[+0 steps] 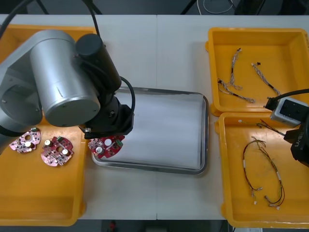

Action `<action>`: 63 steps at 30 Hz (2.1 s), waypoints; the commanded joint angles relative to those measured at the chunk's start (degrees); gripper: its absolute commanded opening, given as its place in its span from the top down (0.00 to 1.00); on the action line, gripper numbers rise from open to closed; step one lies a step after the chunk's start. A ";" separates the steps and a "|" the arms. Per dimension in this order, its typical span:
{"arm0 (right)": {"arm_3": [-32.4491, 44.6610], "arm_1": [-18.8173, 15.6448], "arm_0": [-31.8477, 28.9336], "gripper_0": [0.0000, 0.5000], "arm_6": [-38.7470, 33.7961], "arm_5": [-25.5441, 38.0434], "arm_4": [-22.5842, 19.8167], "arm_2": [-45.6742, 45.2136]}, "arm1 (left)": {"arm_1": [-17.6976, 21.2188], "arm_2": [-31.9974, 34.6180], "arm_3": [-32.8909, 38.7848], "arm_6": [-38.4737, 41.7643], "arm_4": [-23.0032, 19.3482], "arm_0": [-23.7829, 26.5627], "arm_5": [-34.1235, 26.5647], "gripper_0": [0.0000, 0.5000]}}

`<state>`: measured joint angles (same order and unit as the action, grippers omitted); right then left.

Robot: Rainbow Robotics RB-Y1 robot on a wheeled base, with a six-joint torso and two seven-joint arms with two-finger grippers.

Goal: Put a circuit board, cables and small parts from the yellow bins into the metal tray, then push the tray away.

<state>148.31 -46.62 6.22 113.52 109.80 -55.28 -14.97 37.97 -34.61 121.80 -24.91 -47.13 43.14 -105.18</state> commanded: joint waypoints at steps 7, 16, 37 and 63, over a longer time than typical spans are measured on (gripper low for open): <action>1.69 -1.02 1.07 1.00 -1.46 0.20 -1.32 0.73 | -1.85 -10.39 -6.05 -3.31 8.02 2.38 9.99 1.00; 1.69 -1.02 1.07 1.00 -1.37 0.20 -1.41 0.73 | -2.99 -15.31 -10.97 -2.43 12.24 2.38 16.06 1.00; 1.69 -1.02 1.16 1.00 -1.37 0.20 -0.97 0.73 | -2.82 -15.14 -10.71 -1.29 12.50 2.38 17.55 0.00; -3.82 -0.84 28.05 1.00 -2.60 0.20 -0.09 29.47 | 8.96 22.04 -3.15 -23.87 -10.61 2.47 -4.82 0.00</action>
<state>145.96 -46.64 29.13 113.48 109.84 -56.26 10.08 42.63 -17.12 120.26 -45.21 -55.28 43.50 -109.45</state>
